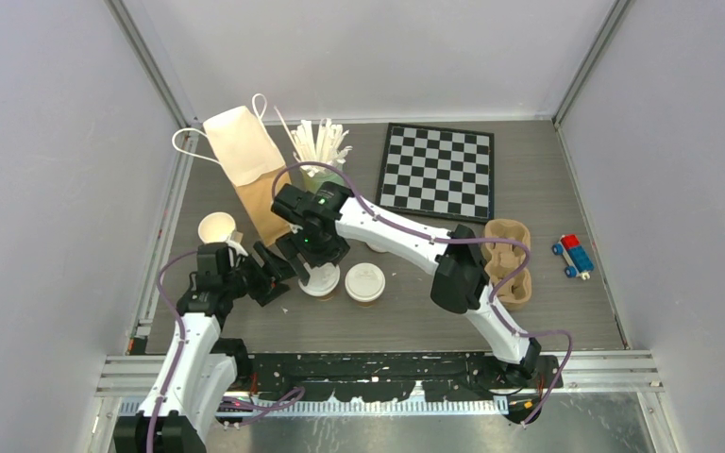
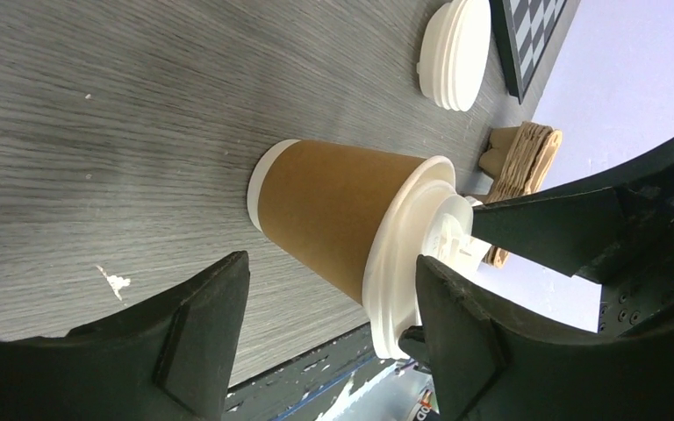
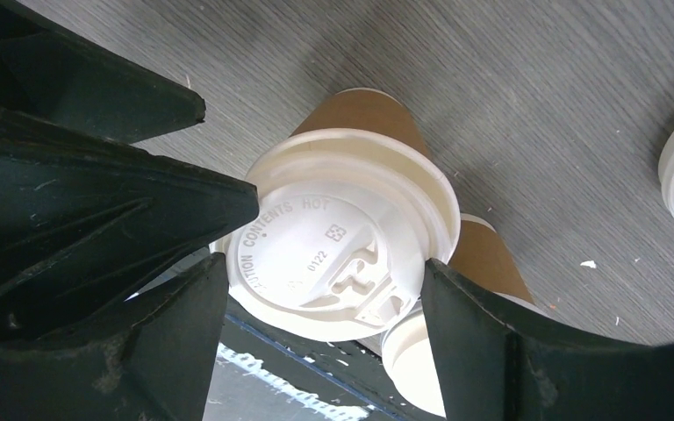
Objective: Pack the takeout coffee
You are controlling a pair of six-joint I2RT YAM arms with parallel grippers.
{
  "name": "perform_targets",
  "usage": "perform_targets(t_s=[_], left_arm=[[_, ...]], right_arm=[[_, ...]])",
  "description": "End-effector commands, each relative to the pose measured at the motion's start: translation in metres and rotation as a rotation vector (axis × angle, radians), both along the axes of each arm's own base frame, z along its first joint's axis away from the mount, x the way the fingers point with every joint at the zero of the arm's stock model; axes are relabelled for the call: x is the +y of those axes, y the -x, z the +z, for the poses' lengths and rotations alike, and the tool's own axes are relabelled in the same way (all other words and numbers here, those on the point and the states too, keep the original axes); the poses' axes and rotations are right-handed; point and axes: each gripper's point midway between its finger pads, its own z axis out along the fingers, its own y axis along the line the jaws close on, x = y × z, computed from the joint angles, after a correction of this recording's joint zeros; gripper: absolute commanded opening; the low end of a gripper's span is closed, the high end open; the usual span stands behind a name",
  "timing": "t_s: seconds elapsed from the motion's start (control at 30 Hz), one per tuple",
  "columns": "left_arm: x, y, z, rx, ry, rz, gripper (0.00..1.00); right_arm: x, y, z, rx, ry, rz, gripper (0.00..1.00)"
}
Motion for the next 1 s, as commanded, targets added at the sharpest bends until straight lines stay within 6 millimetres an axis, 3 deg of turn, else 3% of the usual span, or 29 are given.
perform_targets(t_s=[0.0, 0.47, 0.97], left_arm=[[0.004, -0.002, 0.005, -0.012, -0.04, 0.005, 0.73], [0.006, -0.005, 0.038, -0.069, -0.026, 0.047, 0.88], [0.021, -0.01, 0.026, -0.029, -0.087, 0.133, 0.89]], right_arm=[[0.008, -0.004, 0.021, -0.048, -0.079, -0.002, 0.8], [0.003, -0.003, 0.044, -0.102, -0.106, -0.005, 0.79], [0.004, -0.012, 0.04, -0.138, -0.076, -0.013, 0.79]])
